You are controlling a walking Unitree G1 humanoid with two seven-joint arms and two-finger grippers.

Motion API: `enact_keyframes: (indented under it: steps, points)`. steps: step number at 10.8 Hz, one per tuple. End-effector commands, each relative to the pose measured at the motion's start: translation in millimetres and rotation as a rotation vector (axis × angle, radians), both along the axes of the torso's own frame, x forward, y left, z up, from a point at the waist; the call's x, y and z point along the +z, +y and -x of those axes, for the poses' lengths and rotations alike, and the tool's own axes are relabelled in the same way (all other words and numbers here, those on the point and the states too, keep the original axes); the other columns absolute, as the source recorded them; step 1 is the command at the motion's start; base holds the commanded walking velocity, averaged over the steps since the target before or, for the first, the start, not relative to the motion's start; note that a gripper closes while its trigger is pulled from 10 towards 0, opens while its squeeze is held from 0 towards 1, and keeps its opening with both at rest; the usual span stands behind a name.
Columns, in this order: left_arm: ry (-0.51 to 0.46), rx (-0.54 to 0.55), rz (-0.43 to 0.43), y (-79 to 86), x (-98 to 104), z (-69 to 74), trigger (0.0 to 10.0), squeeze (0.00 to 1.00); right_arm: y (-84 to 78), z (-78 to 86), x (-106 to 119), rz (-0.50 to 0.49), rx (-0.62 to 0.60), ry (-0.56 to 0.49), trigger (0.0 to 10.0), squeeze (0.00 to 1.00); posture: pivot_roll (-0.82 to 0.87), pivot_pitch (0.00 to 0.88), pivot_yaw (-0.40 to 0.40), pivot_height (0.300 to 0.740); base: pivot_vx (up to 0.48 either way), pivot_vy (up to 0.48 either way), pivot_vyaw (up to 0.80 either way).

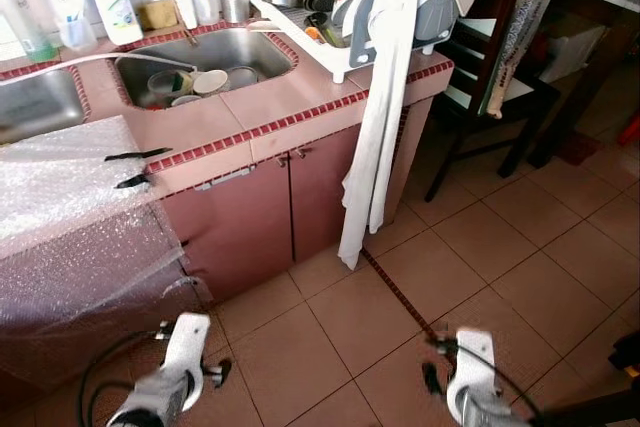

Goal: Kitchen organization

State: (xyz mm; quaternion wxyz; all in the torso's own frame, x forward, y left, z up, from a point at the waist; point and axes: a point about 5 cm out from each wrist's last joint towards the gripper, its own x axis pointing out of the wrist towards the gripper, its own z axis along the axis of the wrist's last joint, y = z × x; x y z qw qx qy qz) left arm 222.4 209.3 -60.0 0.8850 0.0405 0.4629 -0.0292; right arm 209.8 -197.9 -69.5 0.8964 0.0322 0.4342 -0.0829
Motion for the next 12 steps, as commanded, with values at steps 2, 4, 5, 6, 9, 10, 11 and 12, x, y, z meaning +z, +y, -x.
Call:
enact_keyframes:
  steps: [2, 4, 5, 6, 9, 10, 11, 12]
  points:
    - [0.014, 0.021, -0.003, 7.1, -1.3, 4.5, 10.0, 0.0, 0.9, -0.2, -0.1, 0.016, 0.041, 0.009, 10.0, 0.0, 0.0, 0.066, 0.001, 0.74, 0.0, 0.0, 0.0]
    - [0.018, 0.032, -0.014, 9.9, -1.9, 6.2, 10.0, 0.0, -3.6, 10.3, -5.2, 0.04, 0.063, 0.045, 10.0, 0.0, 0.01, 0.065, 0.007, 0.74, 0.0, 0.0, -0.32]
    - [0.019, 0.026, -0.02, 10.9, -1.8, 6.5, 10.0, 0.0, -4.3, 14.2, -7.2, 0.045, 0.071, 0.057, 10.0, 0.0, 0.0, 0.069, 0.01, 0.74, 0.0, 0.0, -0.76]
    - [0.02, 0.018, -0.022, 11.1, -2.0, 6.9, 10.0, 0.0, -4.0, 16.8, -8.5, 0.054, 0.09, 0.068, 10.0, 0.0, 0.0, 0.072, 0.01, 0.74, 0.0, 0.0, -0.76]
    - [0.02, 0.023, -0.02, 11.1, -2.5, 7.9, 10.0, 0.0, -1.0, 17.3, -9.3, 0.056, 0.119, 0.073, 10.0, 0.0, 0.01, 0.077, 0.007, 0.74, 0.0, 0.0, -0.75]
    - [0.02, 0.024, -0.02, 10.9, -2.6, 8.0, 10.0, 0.0, 1.4, 16.7, -9.4, 0.054, 0.127, 0.073, 10.0, 0.0, 0.01, 0.078, 0.007, 0.74, 0.0, 0.0, -0.75]
    - [0.018, 0.021, -0.023, 10.8, -2.6, 7.9, 10.0, 0.0, 2.7, 16.3, -9.4, 0.055, 0.135, 0.074, 10.0, 0.0, 0.01, 0.08, 0.007, 0.74, 0.0, 0.0, -0.74]
    - [0.004, 0.019, -0.03, 10.6, -2.2, 7.2, 10.0, 0.0, 2.8, 17.6, -10.2, 0.052, 0.133, 0.084, 10.0, 0.0, 0.0, 0.08, 0.007, 0.74, 0.0, 0.0, -0.75]
